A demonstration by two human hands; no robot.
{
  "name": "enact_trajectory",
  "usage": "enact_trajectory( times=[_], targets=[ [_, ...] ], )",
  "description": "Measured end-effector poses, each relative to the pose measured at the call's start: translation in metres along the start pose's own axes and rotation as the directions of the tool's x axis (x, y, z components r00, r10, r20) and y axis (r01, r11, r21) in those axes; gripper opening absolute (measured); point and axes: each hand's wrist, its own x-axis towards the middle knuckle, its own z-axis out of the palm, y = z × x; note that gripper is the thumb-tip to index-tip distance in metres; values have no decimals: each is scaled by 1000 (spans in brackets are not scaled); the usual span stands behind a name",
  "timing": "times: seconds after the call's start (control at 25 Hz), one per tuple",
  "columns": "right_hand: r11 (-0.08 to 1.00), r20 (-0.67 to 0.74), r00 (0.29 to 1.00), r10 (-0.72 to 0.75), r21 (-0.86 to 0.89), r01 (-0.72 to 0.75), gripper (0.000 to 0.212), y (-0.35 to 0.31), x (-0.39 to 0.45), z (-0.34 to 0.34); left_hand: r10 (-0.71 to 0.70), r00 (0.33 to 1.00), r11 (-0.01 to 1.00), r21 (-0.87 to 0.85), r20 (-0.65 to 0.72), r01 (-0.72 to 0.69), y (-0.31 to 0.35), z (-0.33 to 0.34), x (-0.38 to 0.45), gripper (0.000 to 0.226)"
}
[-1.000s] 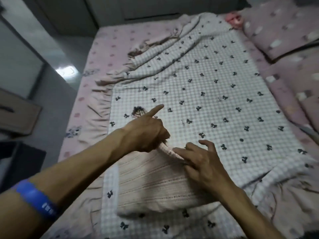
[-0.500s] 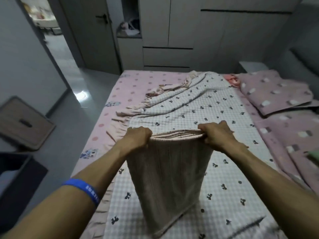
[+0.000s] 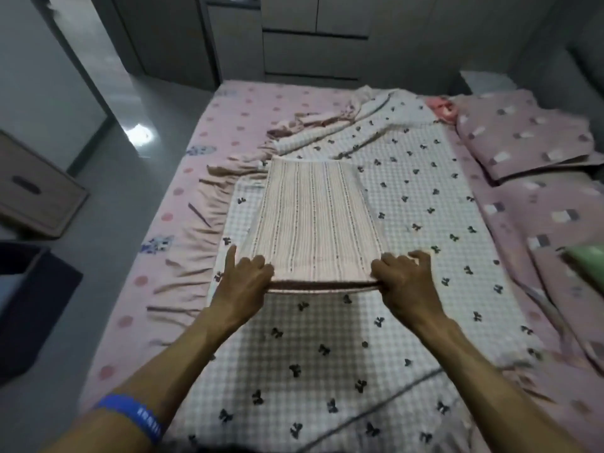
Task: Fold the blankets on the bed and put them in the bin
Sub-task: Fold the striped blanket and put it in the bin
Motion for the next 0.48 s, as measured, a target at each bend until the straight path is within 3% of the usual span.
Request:
enact_trajectory(
  times=[0.12,0.2,0.28,0.36,0.48],
  targets=[
    [997,361,933,-8,78,-22,48,-37,-98,71,72,959,997,-47,274,-61,38,87,-85,38],
    [990,610,793,-6,117,-83,44,-62,-170,100,132,883,989,-125,451,-84,58,133,-149,38],
    [952,759,651,7,194,-237,31,-81,-229,112,163,775,984,-154,611,-85,71,160,-210,39],
    [922,754,652,-84,306,-236,39,-89,-266,122,214,696,974,-202,686,-101,81,172,-245,40],
    [894,720,684,-117,377,-243,37,-69,-228,125,221,673,965,-260,706,-44,72,152,-207,37]
  ],
)
